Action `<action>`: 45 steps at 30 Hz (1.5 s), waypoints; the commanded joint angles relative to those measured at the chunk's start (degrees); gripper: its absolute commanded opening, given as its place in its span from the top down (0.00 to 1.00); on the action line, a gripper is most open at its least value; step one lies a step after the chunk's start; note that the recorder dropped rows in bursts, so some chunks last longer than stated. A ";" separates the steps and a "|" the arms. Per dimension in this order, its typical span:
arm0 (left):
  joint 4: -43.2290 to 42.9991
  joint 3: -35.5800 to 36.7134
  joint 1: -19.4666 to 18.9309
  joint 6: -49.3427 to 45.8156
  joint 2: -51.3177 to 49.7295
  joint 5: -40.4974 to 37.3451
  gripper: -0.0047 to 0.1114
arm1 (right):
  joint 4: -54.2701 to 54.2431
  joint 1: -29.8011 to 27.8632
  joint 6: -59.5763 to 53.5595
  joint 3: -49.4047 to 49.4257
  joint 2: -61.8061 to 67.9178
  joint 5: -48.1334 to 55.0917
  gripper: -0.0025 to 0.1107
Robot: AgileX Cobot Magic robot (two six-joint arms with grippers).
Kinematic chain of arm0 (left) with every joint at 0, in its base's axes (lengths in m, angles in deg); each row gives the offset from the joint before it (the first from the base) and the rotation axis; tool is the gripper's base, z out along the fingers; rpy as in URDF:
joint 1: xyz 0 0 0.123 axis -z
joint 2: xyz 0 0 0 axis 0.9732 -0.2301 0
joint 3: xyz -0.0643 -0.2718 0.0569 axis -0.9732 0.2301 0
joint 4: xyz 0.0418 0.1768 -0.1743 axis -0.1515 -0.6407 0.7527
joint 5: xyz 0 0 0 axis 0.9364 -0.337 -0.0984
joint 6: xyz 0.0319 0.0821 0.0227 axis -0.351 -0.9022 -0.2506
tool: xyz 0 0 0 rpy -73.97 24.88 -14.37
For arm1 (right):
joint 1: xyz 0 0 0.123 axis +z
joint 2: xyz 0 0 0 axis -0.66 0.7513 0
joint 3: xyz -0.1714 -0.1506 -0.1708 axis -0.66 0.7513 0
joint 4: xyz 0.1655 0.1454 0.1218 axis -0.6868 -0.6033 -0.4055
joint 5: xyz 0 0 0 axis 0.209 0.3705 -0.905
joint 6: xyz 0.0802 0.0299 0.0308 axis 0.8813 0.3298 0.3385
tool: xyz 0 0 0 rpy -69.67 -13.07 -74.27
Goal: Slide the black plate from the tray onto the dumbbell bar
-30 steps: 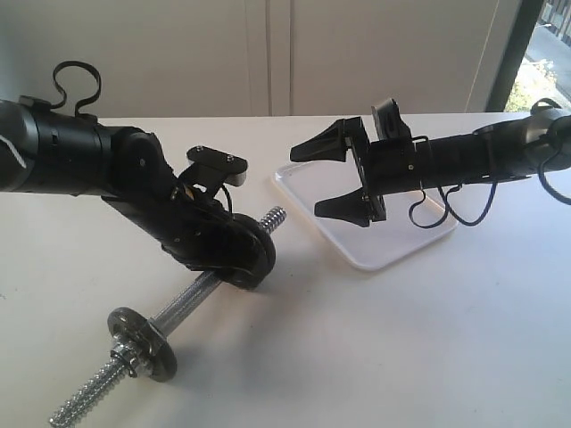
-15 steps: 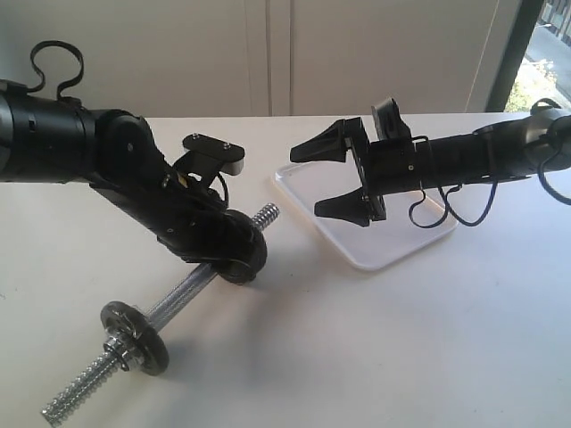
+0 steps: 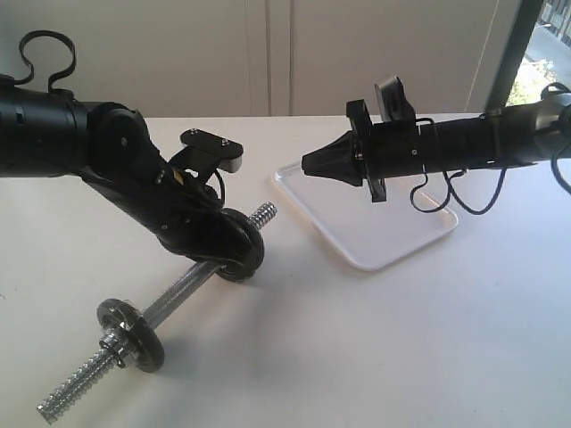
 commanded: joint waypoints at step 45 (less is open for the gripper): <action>-17.96 26.09 0.15 32.04 75.53 -17.69 0.96 | 20.04 -0.21 0.08 46.55 -83.88 -9.42 0.97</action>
